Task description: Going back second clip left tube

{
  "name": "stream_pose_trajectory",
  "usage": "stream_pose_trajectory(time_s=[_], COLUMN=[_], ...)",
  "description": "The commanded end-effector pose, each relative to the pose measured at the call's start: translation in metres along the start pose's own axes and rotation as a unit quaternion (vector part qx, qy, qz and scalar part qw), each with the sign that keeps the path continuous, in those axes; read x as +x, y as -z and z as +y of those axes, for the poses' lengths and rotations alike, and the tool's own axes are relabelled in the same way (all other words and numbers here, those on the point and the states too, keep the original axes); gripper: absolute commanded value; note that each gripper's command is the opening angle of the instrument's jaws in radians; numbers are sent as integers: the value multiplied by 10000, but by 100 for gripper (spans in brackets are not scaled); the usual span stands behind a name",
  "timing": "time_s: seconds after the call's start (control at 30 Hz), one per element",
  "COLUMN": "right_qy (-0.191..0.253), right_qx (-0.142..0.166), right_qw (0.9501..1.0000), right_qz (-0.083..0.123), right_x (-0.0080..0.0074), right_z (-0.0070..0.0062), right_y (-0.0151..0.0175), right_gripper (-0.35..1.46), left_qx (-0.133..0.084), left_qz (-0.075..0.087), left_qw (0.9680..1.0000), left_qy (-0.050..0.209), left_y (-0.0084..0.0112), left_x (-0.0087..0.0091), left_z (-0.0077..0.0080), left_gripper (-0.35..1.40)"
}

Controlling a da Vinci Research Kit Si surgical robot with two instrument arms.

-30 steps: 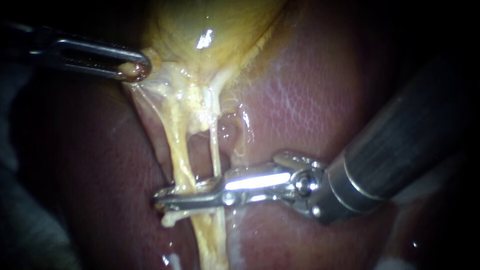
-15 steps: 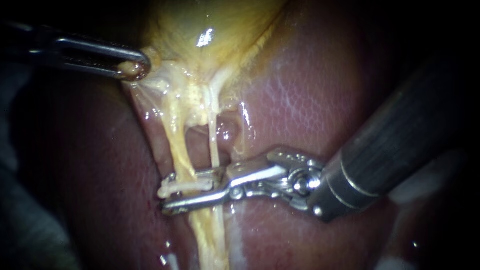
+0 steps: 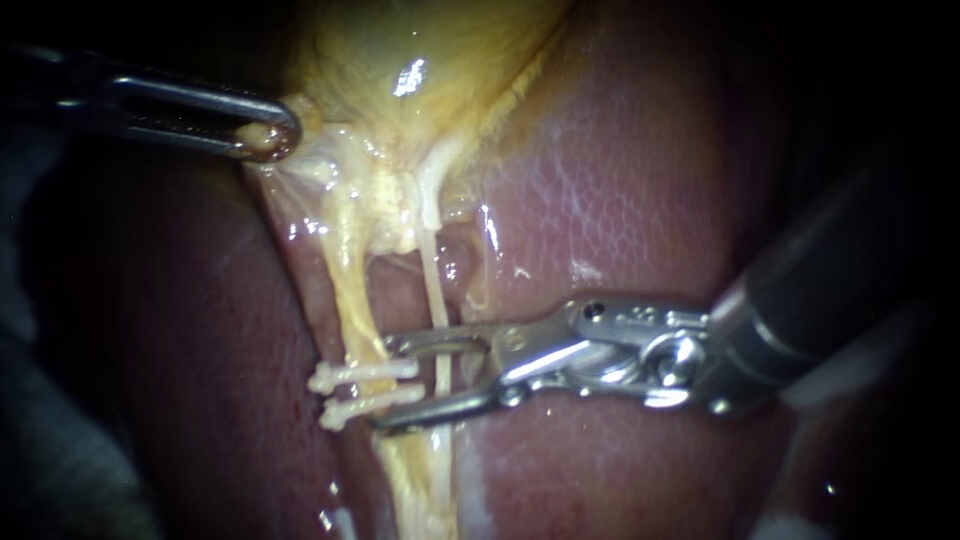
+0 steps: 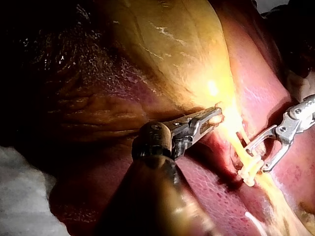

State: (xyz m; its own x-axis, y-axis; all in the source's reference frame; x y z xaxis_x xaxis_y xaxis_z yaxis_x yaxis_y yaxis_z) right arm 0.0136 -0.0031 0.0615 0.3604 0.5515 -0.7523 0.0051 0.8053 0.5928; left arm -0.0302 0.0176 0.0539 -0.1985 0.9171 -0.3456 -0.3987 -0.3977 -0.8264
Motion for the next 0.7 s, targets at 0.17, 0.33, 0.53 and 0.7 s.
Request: stream_pose_trajectory(time_s=[0.17, 0.33, 0.53, 0.7], right_qy=[672, 1006, 1243, 1295], right_qx=[-296, -523, -663, -628], right_qw=[9973, 9934, 9876, 9872], right_qz=[-43, -187, -689, -692], right_x=[32, 56, 60, 58], right_z=[-8, -18, -20, -20], right_y=[64, 118, 145, 148], right_gripper=[50, 50, 50, 50], left_qx=[-6, -5, -2, 12], left_qz=[0, 0, 3, 12], left_qw=[10000, 10000, 10000, 10000], left_qy=[0, -1, -1, -12], left_y=[0, -1, -3, -8], left_x=[0, 1, 0, -2], left_z=[0, 0, 0, -4], left_gripper=[-35, -35, -35, -35])
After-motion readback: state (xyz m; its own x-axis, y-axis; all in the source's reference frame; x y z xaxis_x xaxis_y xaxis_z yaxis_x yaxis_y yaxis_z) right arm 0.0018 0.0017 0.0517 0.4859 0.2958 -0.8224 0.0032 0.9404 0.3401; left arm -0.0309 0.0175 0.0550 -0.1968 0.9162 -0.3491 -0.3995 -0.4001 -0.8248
